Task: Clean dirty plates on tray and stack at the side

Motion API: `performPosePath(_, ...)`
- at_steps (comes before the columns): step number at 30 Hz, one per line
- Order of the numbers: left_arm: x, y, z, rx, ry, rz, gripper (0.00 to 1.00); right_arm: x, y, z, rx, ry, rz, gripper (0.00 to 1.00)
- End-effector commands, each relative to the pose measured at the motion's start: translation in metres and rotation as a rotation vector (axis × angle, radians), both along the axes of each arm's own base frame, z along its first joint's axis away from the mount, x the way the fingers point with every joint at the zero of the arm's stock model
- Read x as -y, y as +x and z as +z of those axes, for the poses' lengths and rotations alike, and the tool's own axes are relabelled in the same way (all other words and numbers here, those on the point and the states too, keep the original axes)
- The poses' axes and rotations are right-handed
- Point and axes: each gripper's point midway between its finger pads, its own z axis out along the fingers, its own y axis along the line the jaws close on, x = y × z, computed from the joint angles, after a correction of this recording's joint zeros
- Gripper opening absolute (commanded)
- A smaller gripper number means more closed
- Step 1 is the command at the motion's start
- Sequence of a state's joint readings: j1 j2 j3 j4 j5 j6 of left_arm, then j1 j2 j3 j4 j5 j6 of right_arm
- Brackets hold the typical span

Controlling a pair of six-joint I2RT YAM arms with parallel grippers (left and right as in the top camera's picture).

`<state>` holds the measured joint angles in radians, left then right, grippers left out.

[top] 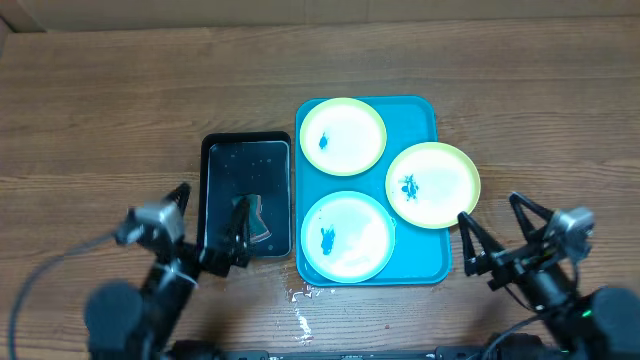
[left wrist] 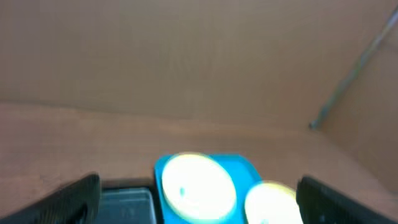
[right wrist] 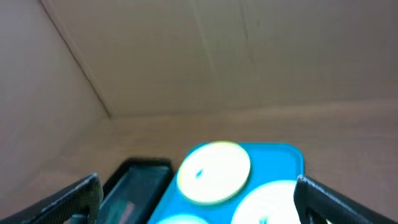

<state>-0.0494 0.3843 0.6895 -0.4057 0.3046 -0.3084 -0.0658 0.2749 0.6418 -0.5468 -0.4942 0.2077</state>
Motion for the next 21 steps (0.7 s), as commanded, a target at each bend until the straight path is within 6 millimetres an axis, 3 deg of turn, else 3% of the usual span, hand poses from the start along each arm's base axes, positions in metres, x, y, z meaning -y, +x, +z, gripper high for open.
performPosePath(1,0.018,0.015,0.021,-0.147,0.065,-0.124,1.00,0.000,0.011,0.018,-0.179,-0.023,0.015,1.00)
performPosePath(5,0.020,0.030,0.022,-0.431,0.064,-0.145,1.00,0.001,0.026,-0.006,-0.549,-0.023,0.035,1.00)
performPosePath(7,0.020,0.035,0.018,-0.500,0.085,-0.157,1.00,0.000,0.037,-0.014,-0.640,-0.001,0.045,1.00)
performPosePath(12,0.031,0.038,-0.003,-0.659,0.029,-0.219,1.00,-0.025,0.051,-0.035,-0.800,0.118,0.211,1.00)
performPosePath(17,0.030,0.031,-0.036,-0.821,0.058,-0.239,1.00,-0.036,0.042,-0.107,-1.069,-0.045,0.190,0.89)
performPosePath(21,0.007,0.029,-0.052,-0.882,0.141,-0.120,1.00,-0.048,0.019,-0.167,-1.220,-0.176,0.056,0.88)
